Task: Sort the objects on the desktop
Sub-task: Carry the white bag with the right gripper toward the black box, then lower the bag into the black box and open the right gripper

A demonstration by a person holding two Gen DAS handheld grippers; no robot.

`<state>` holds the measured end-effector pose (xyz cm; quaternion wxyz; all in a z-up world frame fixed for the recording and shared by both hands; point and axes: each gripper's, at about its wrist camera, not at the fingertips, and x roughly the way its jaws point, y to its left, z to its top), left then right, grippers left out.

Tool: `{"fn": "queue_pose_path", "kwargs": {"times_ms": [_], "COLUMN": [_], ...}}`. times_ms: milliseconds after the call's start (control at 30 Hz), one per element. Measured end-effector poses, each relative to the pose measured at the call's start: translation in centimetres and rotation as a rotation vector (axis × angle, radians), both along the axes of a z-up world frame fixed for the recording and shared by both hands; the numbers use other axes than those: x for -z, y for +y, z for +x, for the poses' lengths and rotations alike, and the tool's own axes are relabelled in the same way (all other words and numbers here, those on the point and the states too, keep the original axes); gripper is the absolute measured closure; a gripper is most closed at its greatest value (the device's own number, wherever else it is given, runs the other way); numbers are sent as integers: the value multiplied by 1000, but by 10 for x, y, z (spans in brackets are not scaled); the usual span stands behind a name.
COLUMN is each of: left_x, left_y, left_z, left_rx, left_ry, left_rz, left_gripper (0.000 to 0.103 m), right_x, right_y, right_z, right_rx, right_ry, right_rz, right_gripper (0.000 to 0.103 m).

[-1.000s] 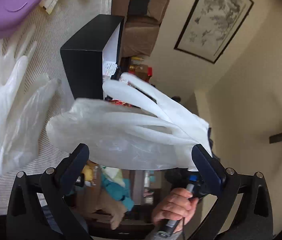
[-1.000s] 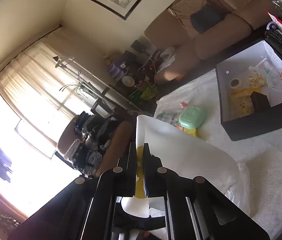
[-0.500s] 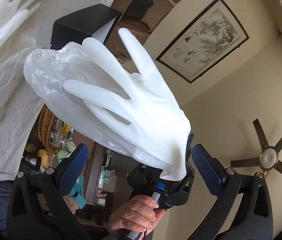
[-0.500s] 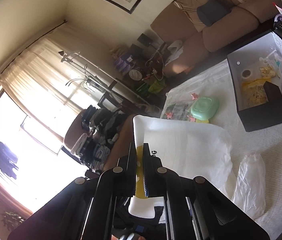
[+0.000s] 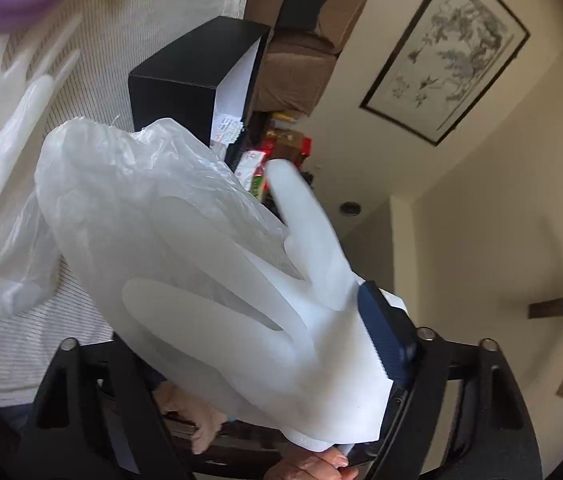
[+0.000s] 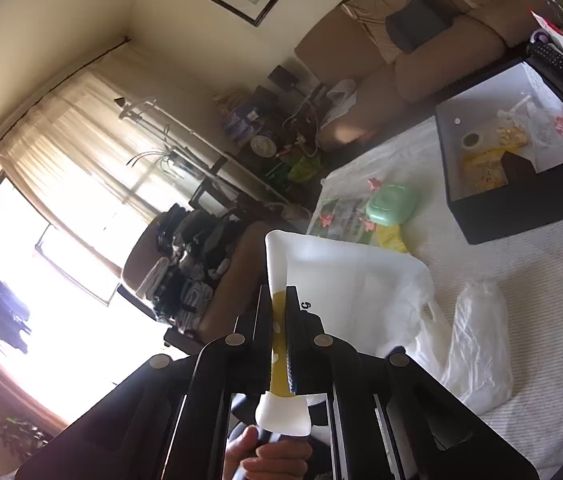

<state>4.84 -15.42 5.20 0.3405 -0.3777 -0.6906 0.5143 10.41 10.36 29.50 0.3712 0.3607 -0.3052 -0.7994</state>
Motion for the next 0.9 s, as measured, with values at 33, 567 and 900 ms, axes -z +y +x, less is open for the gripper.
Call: {"fn": "queue_pose_path", "kwargs": {"times_ms": [33, 567, 900], "left_x": [-7, -144, -150], "left_y": [1, 76, 149], "left_z": [-7, -165, -296], "left_rx": [14, 87, 2], "left_ry": [19, 289, 379], "left_rz": [-55, -597, -766], "left_gripper": [53, 61, 61], "right_x": [3, -3, 22], "right_y": [6, 93, 134], "right_z": [-2, -135, -334], "right_rx": [12, 182, 309], "right_ry": [-5, 30, 28], "right_rz": [4, 111, 294], "right_gripper": [99, 99, 99]}}
